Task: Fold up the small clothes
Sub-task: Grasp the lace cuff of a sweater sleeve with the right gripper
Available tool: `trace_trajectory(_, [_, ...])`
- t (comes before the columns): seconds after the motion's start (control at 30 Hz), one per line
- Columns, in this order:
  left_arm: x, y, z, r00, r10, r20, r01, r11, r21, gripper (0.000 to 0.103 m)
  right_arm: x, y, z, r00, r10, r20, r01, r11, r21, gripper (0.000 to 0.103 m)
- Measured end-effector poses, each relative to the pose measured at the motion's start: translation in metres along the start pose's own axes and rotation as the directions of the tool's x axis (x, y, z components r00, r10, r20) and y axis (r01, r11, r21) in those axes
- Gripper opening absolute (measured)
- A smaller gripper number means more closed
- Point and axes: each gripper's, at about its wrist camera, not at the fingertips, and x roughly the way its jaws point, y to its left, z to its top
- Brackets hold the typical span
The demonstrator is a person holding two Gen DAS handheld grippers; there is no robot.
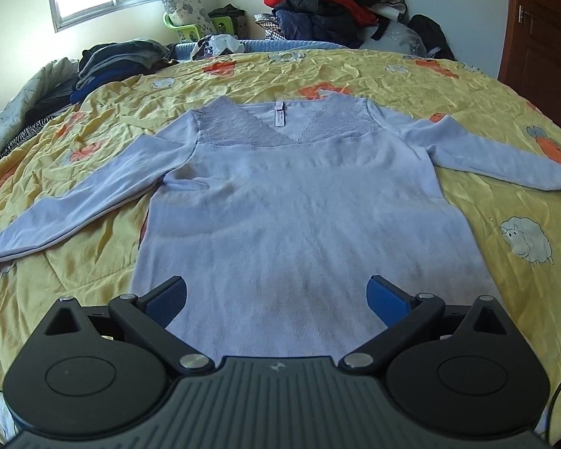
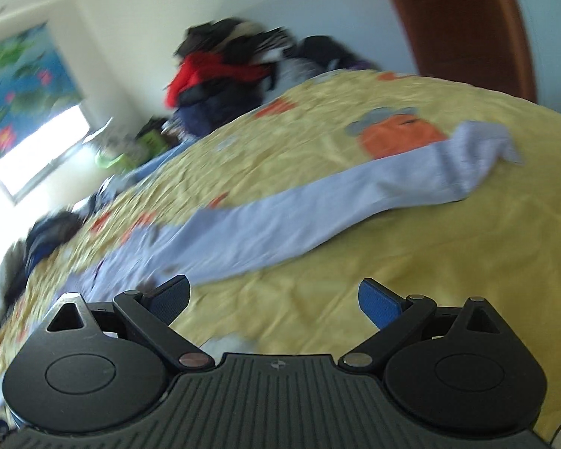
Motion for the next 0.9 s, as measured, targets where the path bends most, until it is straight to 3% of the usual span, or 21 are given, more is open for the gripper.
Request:
trace_trajectory(0.13, [0.001, -0.003, -0.001, 1.000, 0.011, -0.001, -0.011, 1.000, 0.014, 0.103, 0.018, -0.038, 0.010, 1.000, -0.006, 0.021, 0.003, 0.989, 0.147, 0.092])
trace_trajectory(0.3, [0.002, -0.004, 0.000, 1.000, 0.030, 0.006, -0.030, 0.999, 0.022, 0.103, 0.039, -0.059, 0.024, 0.996, 0.011, 0.089, -0.032, 0.969, 0.245, 0.089])
trace_trajectory(0.37, [0.004, -0.004, 0.001, 1.000, 0.031, 0.003, -0.031, 0.999, 0.017, 0.103, 0.048, -0.062, 0.028, 0.994, -0.011, 0.111, -0.019, 0.965, 0.263, 0.082])
trace_trajectory(0.57, [0.010, -0.004, 0.004, 0.998, 0.068, 0.003, -0.068, 0.997, 0.024, 0.103, 0.067, -0.072, 0.044, 0.986, -0.067, 0.155, 0.015, 0.950, 0.313, 0.074])
trace_trajectory(0.77, [0.019, -0.002, 0.009, 0.995, 0.102, 0.010, -0.103, 0.994, 0.028, 0.103, 0.081, -0.088, 0.056, 0.968, -0.137, 0.210, 0.030, 0.895, 0.445, 0.061])
trace_trajectory(0.8, [0.020, -0.002, 0.010, 0.994, 0.109, 0.011, -0.109, 0.993, 0.035, 0.103, 0.085, -0.088, 0.058, 0.968, -0.137, 0.211, 0.029, 0.894, 0.447, 0.058])
trace_trajectory(0.9, [0.026, -0.003, 0.011, 0.993, 0.117, 0.009, -0.118, 0.992, 0.055, 0.103, 0.094, -0.088, 0.059, 0.969, -0.154, 0.195, 0.049, 0.888, 0.458, 0.030])
